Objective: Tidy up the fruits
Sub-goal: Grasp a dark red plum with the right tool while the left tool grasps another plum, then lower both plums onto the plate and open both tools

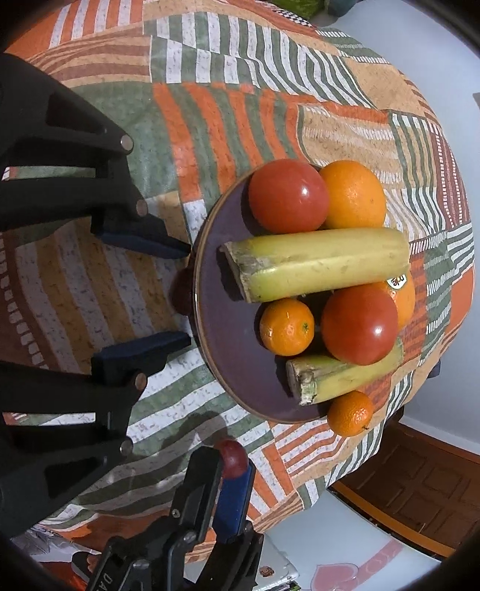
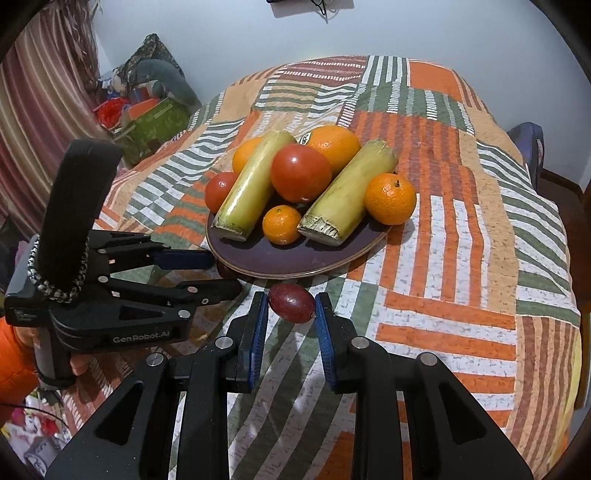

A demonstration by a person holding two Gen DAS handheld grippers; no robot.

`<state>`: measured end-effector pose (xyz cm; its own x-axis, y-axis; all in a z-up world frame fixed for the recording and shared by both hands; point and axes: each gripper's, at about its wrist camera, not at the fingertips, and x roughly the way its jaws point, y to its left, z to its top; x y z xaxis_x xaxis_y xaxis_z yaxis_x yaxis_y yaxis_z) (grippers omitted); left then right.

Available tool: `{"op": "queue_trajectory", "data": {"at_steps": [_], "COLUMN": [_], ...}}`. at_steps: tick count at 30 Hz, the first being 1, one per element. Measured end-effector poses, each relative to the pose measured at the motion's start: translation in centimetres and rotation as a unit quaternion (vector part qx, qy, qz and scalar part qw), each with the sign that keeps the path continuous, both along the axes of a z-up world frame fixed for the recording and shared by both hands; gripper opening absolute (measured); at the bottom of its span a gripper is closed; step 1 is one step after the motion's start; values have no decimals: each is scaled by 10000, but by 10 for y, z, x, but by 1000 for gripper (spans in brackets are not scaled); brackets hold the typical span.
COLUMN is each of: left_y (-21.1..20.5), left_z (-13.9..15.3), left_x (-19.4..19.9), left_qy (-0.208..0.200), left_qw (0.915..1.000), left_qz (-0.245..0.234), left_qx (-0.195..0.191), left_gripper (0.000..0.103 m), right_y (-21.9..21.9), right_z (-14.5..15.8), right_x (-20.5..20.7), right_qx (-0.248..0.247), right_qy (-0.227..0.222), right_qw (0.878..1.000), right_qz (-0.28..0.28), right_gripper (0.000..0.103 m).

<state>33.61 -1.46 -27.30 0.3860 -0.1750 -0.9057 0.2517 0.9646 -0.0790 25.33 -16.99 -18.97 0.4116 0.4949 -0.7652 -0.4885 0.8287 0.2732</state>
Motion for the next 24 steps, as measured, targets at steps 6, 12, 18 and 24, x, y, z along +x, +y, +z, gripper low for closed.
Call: {"op": "queue_trajectory", "data": {"at_steps": [6,12,18,24], "left_y": [0,0,5,7], "left_z": [-1,-1,2,6], "left_x": [2,2,-2,-7], "left_qy": [-4,-17,48,44], "left_qw": [10000,10000,10000,10000], "left_qz": [-6,-13,-2,17], "left_qx": [-36,-2,-82,-68], "left_gripper": [34,28,20,17], "right_y": [2,4,4,3], "right_z": [-1,0,2,6], "right_x": [-1,-2,-3,-4], "right_qx": [18,20,22,11], "right_qy": [3,1,-24,-60], "right_qw": [10000,10000,10000,10000], "right_qz": [43,81,58,58], "right_gripper": [24,24,24,24]}}
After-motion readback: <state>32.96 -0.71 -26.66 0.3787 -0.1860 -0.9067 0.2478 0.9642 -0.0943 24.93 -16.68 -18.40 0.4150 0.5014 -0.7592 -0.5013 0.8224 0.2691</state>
